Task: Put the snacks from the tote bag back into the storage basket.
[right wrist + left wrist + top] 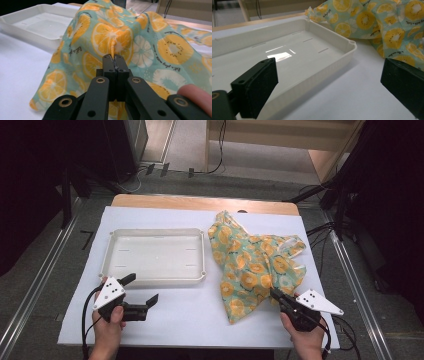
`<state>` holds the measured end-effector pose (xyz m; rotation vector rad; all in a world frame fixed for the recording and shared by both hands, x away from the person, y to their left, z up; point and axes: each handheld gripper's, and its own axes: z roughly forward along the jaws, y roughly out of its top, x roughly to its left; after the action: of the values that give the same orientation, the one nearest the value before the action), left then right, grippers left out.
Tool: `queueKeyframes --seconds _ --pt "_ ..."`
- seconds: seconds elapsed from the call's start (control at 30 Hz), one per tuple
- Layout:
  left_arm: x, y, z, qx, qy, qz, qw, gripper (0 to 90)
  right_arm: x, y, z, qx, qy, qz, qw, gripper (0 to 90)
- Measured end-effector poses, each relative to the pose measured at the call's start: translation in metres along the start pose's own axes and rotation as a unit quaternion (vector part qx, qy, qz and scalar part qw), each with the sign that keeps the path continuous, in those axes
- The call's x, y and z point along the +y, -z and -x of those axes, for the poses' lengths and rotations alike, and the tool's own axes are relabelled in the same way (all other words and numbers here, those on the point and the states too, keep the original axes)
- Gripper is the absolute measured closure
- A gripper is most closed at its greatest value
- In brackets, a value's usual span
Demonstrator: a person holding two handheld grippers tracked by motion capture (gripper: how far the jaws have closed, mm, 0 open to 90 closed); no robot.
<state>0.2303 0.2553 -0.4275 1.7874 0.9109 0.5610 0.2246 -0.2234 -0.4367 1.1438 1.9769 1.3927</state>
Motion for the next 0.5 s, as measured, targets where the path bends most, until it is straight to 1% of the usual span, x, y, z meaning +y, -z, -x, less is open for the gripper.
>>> queueKeyframes --seconds 0.03,0.07,0.1,0.17,0.23,0.27,0.3,0.33,0.37,0.43,0.5 --pt "0.002 -0.003 0.003 -0.002 -0.003 -0.001 1.0 3.1 -0.001 0.001 -0.002 0.004 -0.002 0.001 1.0 90.0" --pt "0.005 -0.008 0.009 -0.009 -0.008 0.0 0.9999 3.2 -0.005 0.002 -0.004 0.01 -0.001 -0.003 0.9999 90.0" --pt "0.005 -0.008 0.009 -0.009 -0.008 0.0 0.9999 3.2 -0.006 0.002 -0.005 0.013 0.003 -0.004 0.9999 90.0" --pt "0.009 -0.014 0.017 -0.018 -0.018 0.0 0.9997 3.2 -0.008 0.003 -0.007 0.016 0.006 -0.007 0.9998 90.0" --pt "0.012 -0.021 0.025 -0.024 -0.025 0.0 0.9994 3.9 -0.013 0.004 -0.009 0.033 0.01 -0.011 0.9994 90.0" --pt "0.014 -0.024 0.029 -0.029 -0.028 0.001 0.9992 6.0 -0.017 0.003 -0.011 0.042 0.014 -0.018 0.9989 90.0" --pt "0.016 -0.028 0.033 -0.032 -0.03 0.0 0.999 6.4 -0.018 0.002 -0.012 0.046 0.015 -0.023 0.9986 90.0" --pt "0.017 -0.031 0.036 -0.035 -0.031 0.001 0.9989 6.4 -0.018 0.002 -0.012 0.046 0.015 -0.023 0.9986 90.0" --pt "0.019 -0.035 0.04 -0.043 -0.03 0.003 0.9986 6.4 -0.019 0.001 -0.012 0.049 0.018 -0.025 0.9983 90.0" --pt "0.022 -0.043 0.048 -0.053 -0.03 0.006 0.9981 6.4 -0.021 -0.005 -0.015 0.063 0.024 -0.041 0.9969 90.0" --pt "0.025 -0.051 0.055 -0.06 -0.029 0.007 0.9978 6.4 -0.024 -0.01 -0.019 0.066 0.035 -0.058 0.9955 90.0"
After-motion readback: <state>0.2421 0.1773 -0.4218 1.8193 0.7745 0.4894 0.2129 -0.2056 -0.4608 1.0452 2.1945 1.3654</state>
